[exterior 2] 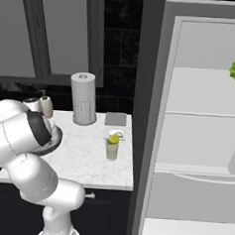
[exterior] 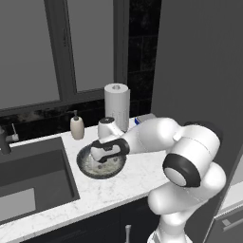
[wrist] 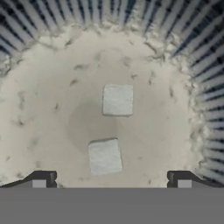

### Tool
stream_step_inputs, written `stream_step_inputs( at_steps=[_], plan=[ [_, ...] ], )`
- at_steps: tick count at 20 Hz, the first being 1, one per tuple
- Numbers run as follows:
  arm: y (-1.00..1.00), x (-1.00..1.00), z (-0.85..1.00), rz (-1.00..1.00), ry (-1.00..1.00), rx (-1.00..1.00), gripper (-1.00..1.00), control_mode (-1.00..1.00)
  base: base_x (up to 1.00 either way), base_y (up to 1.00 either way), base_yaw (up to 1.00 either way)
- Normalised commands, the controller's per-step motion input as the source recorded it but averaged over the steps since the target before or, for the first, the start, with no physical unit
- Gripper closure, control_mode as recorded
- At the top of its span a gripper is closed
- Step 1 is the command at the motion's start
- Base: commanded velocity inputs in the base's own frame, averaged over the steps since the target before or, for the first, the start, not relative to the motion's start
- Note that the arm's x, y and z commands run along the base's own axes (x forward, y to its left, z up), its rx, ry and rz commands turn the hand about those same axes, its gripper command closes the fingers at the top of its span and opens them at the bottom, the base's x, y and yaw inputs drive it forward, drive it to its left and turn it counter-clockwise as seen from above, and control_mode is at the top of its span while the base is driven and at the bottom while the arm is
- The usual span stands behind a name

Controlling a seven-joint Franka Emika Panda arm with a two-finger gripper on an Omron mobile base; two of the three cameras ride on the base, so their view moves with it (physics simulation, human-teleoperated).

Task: Grab a lemon wedge from the fridge and one ice cube from the ice bowl, and put them in the glass of lemonade.

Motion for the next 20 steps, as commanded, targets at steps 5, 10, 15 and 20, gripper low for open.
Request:
stream_step_inputs(
  at_steps=[5, 10, 15, 20],
  plan=[
    [0.00, -0.13, -0.01, 0.00, 0.00, 0.00, -1.00, -1.00, 0.00, 0.00, 0.00],
    [0.00, 0.01, 0.00, 0.00, 0.01, 0.00, -1.00, -1.00, 0.00, 0.00, 0.00],
    [0.00, 0.07, 0.00, 0.00, 0.05, 0.00, -1.00, -1.00, 0.00, 0.00, 0.00],
    [0.01, 0.11, 0.00, 0.00, 0.03, 0.00, -1.00, -1.00, 0.00, 0.00, 0.00]
  ],
)
